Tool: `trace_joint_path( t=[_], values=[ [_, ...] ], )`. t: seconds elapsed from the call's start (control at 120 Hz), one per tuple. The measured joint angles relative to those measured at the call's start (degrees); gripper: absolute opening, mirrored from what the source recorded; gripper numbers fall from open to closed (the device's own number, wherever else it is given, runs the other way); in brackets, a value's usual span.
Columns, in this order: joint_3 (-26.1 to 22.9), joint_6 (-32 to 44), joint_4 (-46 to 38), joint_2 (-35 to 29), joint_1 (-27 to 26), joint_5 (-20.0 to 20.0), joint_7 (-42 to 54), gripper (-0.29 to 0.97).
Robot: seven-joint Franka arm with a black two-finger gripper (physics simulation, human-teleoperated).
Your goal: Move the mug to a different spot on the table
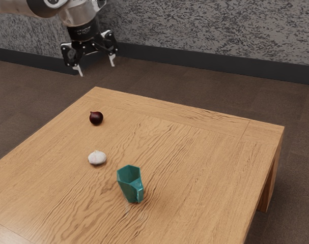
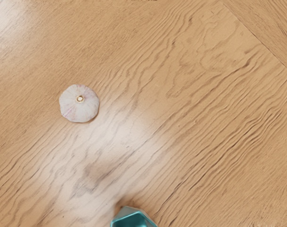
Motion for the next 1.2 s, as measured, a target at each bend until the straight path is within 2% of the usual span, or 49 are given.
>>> trace_joint_path(
  t=[0.158, 0.2, 0.25, 0.325, 0.417, 0.458, 0.542, 0.75, 0.967, 1.017, 1.117, 1.2],
  values=[
    [0.06, -3.12, -1.6, -1.46, 6.85, -1.04, 11.8, 0.68],
    [1.99, -3.66, -3.44, -2.63, 6.13, -1.06, 13.24, 0.68],
    [6.37, -4.1, -6.38, -3.46, 0.22, -1.06, 13.51, 0.68],
    [12.98, -4.42, -9.79, -3.51, -15.57, -0.92, 11.61, 0.68],
    [16.3, -0.83, -17.29, -3.6, -31.93, 0.24, 6.88, 0.68],
    [16.96, 2.6, -21.95, -3.82, -36.07, 0.51, 4.32, 0.68],
    [19.96, 8.02, -26.57, -3.08, -40.22, 0.8, -1.88, 0.68],
    [31.0, 19.11, -32.86, 2.05, -44.34, 0.03, -14.8, 0.68],
    [32.19, 33.51, -40.77, 1.93, -47.12, -0.65, -26.1, 0.67],
    [32.11, 36.44, -42.76, 1.96, -48.86, 0.65, -28.58, 0.67],
    [31.82, 40.56, -45.04, 2.09, -52.16, 7.6, -33.71, 0.67],
    [31.75, 43.31, -46.03, 3.09, -53.5, 11.54, -37.64, 0.67]
  ],
)
